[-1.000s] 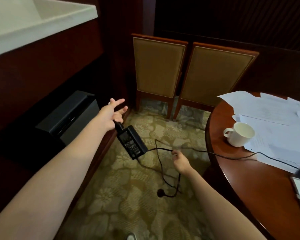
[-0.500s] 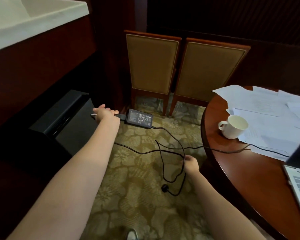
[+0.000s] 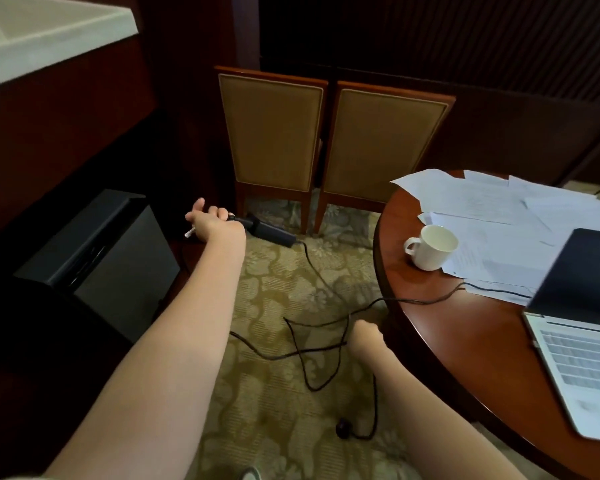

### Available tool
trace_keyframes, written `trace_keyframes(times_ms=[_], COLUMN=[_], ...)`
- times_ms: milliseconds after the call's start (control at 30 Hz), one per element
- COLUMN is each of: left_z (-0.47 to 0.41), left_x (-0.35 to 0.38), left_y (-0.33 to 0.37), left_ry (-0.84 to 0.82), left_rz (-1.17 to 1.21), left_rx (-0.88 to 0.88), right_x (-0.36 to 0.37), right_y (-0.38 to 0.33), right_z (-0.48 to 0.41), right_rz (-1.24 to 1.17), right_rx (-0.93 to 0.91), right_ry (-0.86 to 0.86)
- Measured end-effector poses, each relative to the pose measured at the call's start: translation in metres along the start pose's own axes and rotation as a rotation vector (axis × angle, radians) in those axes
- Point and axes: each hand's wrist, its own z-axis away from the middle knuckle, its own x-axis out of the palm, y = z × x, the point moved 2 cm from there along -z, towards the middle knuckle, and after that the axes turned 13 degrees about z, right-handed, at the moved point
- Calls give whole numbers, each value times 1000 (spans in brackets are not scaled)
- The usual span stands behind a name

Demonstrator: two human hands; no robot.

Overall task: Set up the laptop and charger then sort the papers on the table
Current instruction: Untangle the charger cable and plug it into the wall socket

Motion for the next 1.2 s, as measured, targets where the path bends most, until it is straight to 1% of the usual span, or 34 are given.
trace_keyframes(times_ms=[100, 167, 233, 300, 333, 400, 467, 533, 633, 700, 800, 867, 967, 1067, 1133, 1200], left_z=[-1, 2, 5, 6, 5, 1, 0, 0, -5, -8, -10, -9, -7, -8, -12, -19], left_x=[10, 14, 12, 4, -3, -19, -35, -46, -50, -47, -33, -23, -18, -14, -6, 7], left_y=[-5, -10, -18, -28, -33, -43, -47, -41, -19, -2, 24, 40, 58, 71, 83, 97], left_ry=[-45, -63, -67, -92, -103, -121, -148, -197, -247, -258, -243, -257, -284, -337, -368, -390], left_rz=[68, 37, -62, -222, -349, -704, -1083, -1381, -1678, -1811, -1899, -1901, -1736, -1475, -1345, -1307], left_rx=[-9, -3, 0, -25, -58, -178, -371, -525, -564, -562, -561, -566, -687, -803, -789, -698], right_x=[6, 7, -4, -25, -38, -62, -82, -96, -114, -127, -144, -152, -157, -165, -172, -178], right_y=[-9, -18, -29, -45, -53, -70, -86, -99, -115, -129, -151, -164, -187, -210, -225, -239], right_z=[13, 15, 20, 26, 30, 38, 42, 43, 45, 47, 50, 50, 45, 44, 48, 53], right_rz=[138, 173, 64, -79, -147, -260, -319, -318, -264, -235, -189, -215, -301, -397, -488, -577], right_rx=[-134, -226, -311, -403, -450, -521, -587, -635, -642, -668, -692, -703, -730, -720, -721, -736], right_ry=[-104, -202, -279, -265, -241, -166, -41, 101, 297, 386, 530, 600, 639, 665, 674, 681])
